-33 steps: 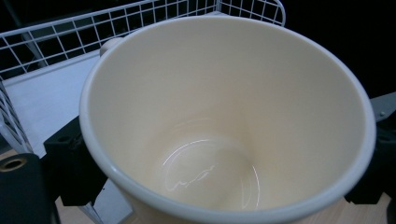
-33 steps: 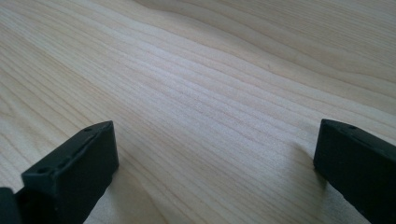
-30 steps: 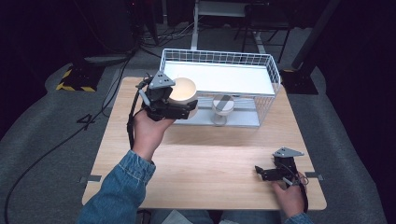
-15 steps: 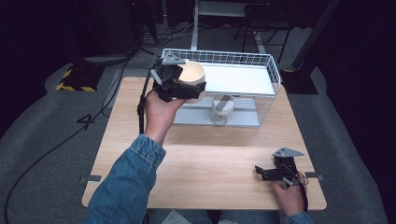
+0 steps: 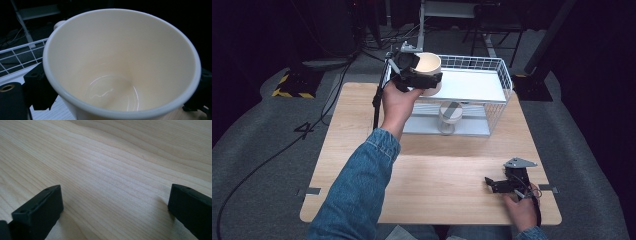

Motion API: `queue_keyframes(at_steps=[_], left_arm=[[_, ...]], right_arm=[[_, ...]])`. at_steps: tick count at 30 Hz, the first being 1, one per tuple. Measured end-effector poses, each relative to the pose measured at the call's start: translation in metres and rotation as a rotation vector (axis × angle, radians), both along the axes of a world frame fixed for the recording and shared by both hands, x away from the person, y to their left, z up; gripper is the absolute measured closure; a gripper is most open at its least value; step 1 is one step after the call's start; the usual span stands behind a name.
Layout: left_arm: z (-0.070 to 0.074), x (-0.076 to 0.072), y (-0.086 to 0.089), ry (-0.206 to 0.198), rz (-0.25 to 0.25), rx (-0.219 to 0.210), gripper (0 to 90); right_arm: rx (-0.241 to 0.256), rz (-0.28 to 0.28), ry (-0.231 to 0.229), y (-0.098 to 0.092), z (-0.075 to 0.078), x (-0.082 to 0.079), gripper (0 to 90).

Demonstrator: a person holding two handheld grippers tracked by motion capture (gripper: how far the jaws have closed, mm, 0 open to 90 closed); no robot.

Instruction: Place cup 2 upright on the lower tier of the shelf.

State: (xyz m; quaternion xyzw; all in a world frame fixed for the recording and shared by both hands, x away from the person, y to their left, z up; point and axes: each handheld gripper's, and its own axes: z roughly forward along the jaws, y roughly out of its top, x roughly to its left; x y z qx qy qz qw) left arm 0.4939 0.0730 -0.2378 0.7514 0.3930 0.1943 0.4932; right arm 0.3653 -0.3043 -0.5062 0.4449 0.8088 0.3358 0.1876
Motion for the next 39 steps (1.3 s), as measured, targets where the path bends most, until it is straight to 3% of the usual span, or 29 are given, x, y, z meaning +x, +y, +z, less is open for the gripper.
queue_keyframes(at_steps=[5,12,18,22,30,39], left_arm=[[-0.003,0.014,-0.007,0.006,0.02,-0.008,9.3],[-0.009,0.029,-0.015,-0.013,0.055,-0.056,9.3],[-0.016,0.043,-0.024,0.004,0.08,-0.028,9.3],[-0.02,0.048,-0.029,0.012,0.091,-0.049,9.3],[-0.024,0.058,-0.039,0.012,0.111,-0.03,9.3],[-0.027,0.062,-0.052,0.024,0.106,0.024,9.3]], right_arm=[[0.003,-0.005,-0.001,0.001,0.0,0.001,0.1],[0.0,-0.006,0.002,0.001,0.0,0.001,0.1],[0.0,-0.009,-0.001,0.001,0.0,0.002,0.2],[0.001,-0.012,-0.001,0.002,0.0,0.002,0.2],[0.001,-0.012,-0.001,0.002,0.0,0.002,0.1],[-0.001,-0.01,0.0,0.002,0.0,0.002,0.4]])
